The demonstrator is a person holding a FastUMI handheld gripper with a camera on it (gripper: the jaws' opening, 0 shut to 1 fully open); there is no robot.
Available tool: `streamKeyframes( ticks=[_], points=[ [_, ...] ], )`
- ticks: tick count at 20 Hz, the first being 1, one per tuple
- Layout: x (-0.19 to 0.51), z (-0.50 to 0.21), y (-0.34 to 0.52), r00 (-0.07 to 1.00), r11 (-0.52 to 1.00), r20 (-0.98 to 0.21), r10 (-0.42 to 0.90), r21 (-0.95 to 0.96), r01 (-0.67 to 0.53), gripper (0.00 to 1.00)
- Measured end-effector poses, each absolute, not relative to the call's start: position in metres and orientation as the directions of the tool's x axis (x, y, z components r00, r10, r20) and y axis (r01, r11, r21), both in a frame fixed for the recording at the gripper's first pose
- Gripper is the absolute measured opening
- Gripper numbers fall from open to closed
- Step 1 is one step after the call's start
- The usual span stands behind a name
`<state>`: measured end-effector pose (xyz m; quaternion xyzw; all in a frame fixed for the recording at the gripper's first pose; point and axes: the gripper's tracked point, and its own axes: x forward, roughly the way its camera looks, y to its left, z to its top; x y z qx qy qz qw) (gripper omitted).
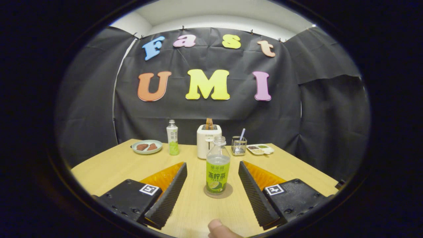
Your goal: Take the bottle from table, then pour the juice into the cup, finally place the bottle on the coaster
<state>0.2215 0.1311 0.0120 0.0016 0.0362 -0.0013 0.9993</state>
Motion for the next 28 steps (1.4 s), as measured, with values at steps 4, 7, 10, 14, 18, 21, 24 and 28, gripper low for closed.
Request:
streamKeyframes(
  ticks=[4,7,10,14,18,21,24,28],
  points=[
    [0.166,0.019,0.127,0.996,1.0,-0.089,0.025,-0.002,-0.026,1.0],
    [0.127,0.025,0.116,0.998,1.0,-0.062,0.022,-0.01,-0.023,1.0],
    [0.092,0.028,0.103,0.999,1.0,-0.025,0.027,0.008,-0.027,1.0],
    [0.052,0.026,0.078,0.999,1.0,0.034,0.019,-0.006,-0.019,1.0],
    [0.022,0.036,0.043,0.989,1.0,0.146,-0.008,-0.026,0.012,1.0],
    [0.011,0.036,0.029,0.982,0.998,0.191,0.0,-0.062,0.012,1.0],
    [0.01,0.031,0.019,0.977,0.996,0.212,0.021,-0.091,-0.002,1.0],
    [0.02,0.013,0.014,0.987,0.998,0.158,0.037,-0.055,-0.029,1.0]
  ],
)
